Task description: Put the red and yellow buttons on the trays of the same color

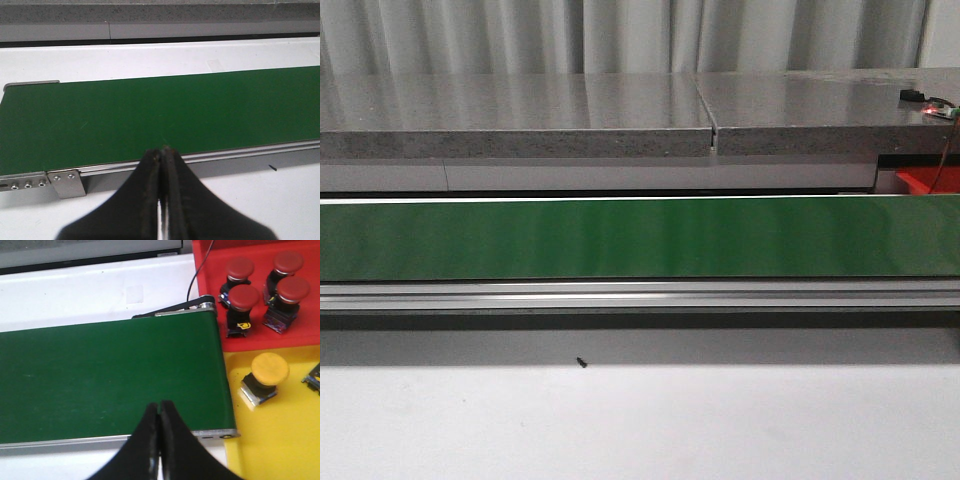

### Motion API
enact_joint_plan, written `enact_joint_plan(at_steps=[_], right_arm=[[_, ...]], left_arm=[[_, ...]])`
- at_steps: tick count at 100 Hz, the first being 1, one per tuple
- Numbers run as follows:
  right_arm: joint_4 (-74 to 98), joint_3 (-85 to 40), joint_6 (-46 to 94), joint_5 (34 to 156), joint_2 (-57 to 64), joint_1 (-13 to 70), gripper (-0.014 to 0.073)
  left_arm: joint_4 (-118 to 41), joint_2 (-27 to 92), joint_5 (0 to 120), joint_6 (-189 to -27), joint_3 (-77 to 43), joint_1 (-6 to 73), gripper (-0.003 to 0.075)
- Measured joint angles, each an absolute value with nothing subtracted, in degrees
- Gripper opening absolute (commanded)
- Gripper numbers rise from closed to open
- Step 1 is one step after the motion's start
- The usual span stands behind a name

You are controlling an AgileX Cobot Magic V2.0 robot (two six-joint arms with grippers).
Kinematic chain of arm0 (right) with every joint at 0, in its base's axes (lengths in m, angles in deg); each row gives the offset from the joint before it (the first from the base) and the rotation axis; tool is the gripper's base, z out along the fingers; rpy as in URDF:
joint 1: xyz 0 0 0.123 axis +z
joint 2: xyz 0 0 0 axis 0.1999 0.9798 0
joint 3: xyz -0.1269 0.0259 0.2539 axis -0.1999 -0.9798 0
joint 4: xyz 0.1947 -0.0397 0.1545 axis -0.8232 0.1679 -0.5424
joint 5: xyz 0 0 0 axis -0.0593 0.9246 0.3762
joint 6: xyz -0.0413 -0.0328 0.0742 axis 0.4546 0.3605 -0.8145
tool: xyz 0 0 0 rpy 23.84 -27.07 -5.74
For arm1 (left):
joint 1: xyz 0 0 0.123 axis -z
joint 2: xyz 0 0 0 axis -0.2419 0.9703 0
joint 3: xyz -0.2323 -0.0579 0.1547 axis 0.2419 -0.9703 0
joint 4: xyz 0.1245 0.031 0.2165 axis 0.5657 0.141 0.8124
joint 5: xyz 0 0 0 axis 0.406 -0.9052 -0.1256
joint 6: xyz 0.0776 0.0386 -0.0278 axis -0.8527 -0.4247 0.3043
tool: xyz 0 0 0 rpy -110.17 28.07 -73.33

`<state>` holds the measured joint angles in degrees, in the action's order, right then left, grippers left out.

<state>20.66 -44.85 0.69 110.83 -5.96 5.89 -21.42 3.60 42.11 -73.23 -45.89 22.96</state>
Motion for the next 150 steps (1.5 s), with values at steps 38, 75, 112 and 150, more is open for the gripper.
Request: enact_joint_plan(at_steps=[38,75,112,150], right_arm=[[24.87,-52.35,2.09,111.61,-20.55,5.89,-0.0058],[24.67,-59.97,3.12,112.64,-34.84,5.89,-0.0058],[24.67,-59.97,3.22,112.64,-35.71,5.89,-0.0058],[24.65,-60.00,3.22,112.64,-35.71,5.89,-0.0058]], left_arm=[[-21.42,3.60,42.11,-73.23,-45.89,22.96,-0.0019],[-21.42,3.60,42.11,-73.23,-45.89,22.96,-0.0019],[-21.42,3.60,42.11,-73.23,-45.89,22.96,-0.0019],[-21.42,3.60,42.11,-73.23,-45.89,22.96,-0.0019]])
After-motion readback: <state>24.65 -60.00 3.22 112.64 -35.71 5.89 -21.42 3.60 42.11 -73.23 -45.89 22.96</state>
